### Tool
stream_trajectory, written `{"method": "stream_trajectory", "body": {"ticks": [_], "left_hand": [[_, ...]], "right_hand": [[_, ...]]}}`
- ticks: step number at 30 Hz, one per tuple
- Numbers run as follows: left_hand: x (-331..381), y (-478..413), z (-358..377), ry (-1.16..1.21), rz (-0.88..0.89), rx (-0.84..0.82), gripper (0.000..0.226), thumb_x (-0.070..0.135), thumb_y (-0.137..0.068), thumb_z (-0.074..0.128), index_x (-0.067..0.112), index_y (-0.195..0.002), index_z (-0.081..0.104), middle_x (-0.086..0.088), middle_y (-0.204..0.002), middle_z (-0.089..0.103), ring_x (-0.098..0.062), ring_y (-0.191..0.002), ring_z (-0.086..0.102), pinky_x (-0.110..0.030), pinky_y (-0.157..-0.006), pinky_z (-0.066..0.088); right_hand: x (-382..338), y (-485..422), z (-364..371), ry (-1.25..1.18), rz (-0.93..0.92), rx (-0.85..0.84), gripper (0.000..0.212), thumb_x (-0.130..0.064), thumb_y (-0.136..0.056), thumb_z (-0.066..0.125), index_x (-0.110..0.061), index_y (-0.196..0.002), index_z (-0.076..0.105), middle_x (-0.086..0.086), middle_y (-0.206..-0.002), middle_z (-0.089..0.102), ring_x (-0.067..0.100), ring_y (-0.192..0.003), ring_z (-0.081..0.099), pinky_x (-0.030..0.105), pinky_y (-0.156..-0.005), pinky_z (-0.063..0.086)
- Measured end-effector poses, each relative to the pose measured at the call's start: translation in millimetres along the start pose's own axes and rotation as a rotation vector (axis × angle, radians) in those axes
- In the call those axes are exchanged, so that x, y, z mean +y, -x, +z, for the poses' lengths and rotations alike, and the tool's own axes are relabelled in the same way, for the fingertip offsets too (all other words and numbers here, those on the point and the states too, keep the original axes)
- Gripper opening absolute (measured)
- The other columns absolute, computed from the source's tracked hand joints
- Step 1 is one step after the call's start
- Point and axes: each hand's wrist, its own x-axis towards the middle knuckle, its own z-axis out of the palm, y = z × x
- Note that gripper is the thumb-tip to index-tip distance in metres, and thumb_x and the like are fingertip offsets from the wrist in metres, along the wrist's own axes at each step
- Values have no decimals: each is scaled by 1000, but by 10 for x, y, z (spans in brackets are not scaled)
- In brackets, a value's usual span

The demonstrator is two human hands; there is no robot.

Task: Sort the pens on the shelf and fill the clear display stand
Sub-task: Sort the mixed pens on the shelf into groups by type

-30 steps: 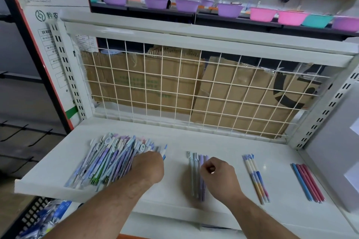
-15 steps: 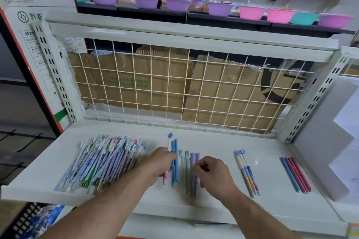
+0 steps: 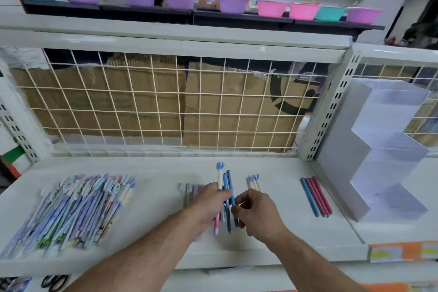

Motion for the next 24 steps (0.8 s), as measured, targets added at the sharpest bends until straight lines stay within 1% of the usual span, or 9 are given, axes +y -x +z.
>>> {"method": "stream_trajectory", "body": {"ticks": [2,5,8,12,13,15,18,21,24], "left_hand": [[41,-34,167,-8,-9,-6,12,24,-98,55,13,-101,60,-14,-100,68,-26,-86,62,-31,-66,46],[96,-90,391,-13,-8,-20,10,21,-96,56,12,-96,61,-8,-89,67,-21,-75,58,-29,-59,46],[161,-139,603,-25,-4,-43,11,20,-96,54,11,-92,62,-8,-84,63,-20,-67,56,-26,-53,45],[228,-224,850,28,7,-109,12,18,-97,52,7,-96,55,-15,-83,56,-33,-68,65,-31,-61,44],[242,-248,906,41,10,-114,9,18,-96,52,9,-95,54,-15,-83,54,-34,-69,65,-31,-62,44],[265,-291,997,24,21,-84,7,18,-95,55,12,-95,53,-8,-79,51,-24,-72,57,-30,-66,42],[296,-352,1111,41,22,-79,10,19,-94,58,12,-100,54,-6,-78,49,-20,-70,51,-29,-66,43],[315,-396,1186,46,-1,-89,10,22,-92,60,13,-92,54,-10,-79,49,-23,-66,50,-31,-60,45],[319,-436,1235,62,-26,-107,15,24,-90,63,12,-85,55,-13,-79,51,-25,-61,49,-31,-55,45]], "right_hand": [[97,-27,-158,0,12,33,6,-10,-88,69,-14,-88,64,0,-61,67,9,-44,59,23,-41,44],[288,-97,-423,66,32,107,6,-11,-88,69,-15,-91,65,3,-67,69,8,-41,57,23,-43,46],[495,-195,-691,226,35,221,8,-14,-86,67,-21,-89,64,-1,-78,70,12,-57,64,24,-53,50],[705,-323,-1013,481,59,320,9,-22,-87,64,-25,-95,65,-14,-74,60,6,-62,57,18,-49,35],[749,-358,-1081,546,58,329,11,-22,-87,63,-23,-97,67,-13,-73,57,9,-65,56,20,-51,36],[806,-413,-1193,647,65,324,15,-21,-88,59,-20,-100,68,-8,-76,57,16,-73,58,25,-59,43],[859,-470,-1309,750,61,301,17,-22,-90,54,-19,-103,64,1,-95,69,25,-88,65,29,-67,49],[905,-515,-1384,830,36,284,16,-24,-93,50,-18,-104,60,0,-87,63,23,-78,58,29,-62,44],[922,-543,-1438,875,20,288,14,-23,-95,49,-18,-105,57,1,-92,67,21,-73,51,27,-61,39]]}}
